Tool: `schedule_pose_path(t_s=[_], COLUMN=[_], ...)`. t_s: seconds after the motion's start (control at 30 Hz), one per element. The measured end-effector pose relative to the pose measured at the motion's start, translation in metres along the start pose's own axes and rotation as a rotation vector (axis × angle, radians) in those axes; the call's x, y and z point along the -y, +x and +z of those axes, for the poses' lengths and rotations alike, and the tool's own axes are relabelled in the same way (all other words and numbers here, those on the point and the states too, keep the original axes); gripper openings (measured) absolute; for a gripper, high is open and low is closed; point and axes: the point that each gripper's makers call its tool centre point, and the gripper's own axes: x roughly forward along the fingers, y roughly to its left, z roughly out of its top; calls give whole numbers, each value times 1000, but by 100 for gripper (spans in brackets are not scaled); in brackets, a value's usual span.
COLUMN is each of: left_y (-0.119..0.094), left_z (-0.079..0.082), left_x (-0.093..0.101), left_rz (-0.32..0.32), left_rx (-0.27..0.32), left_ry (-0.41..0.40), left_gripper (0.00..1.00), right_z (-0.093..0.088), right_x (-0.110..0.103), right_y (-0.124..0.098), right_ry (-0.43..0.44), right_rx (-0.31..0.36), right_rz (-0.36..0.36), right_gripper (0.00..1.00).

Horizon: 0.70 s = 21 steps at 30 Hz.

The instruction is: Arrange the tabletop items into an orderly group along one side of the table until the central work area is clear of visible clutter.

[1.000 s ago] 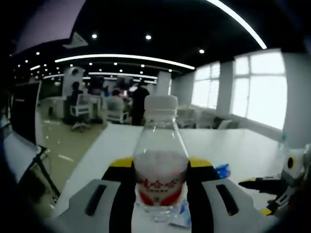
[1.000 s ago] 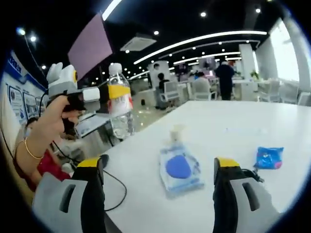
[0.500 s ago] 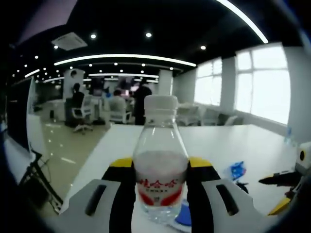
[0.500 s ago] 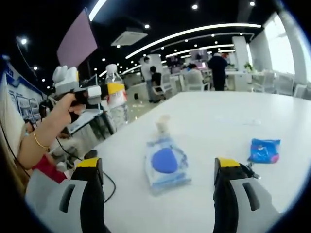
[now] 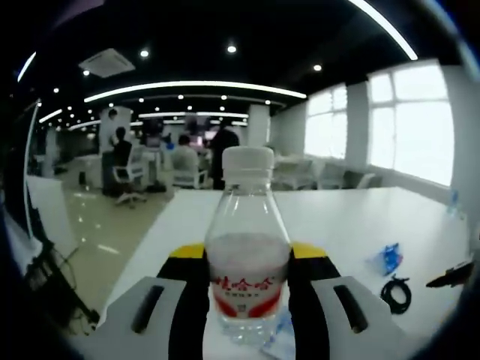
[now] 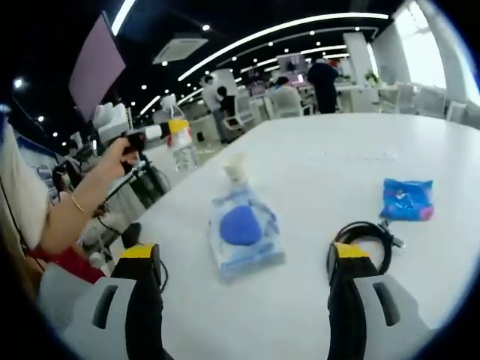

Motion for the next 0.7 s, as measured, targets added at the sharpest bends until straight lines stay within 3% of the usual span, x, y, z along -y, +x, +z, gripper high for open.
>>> schedule_pose_path(t_s=[0.2, 0.7], left_y=[24, 53], left_z=[-17, -55], left_x=[-24, -66], left_rz=[18, 61], left_rx=[7, -5], left_ry=[-1, -5], left_gripper=[37, 37], right_z=[-11, -31], right_x=[2, -1], right_y=[6, 23], right_ry=[6, 38], right_rx=[-36, -94], right_rz=[-4, 9], right_gripper=[91, 89])
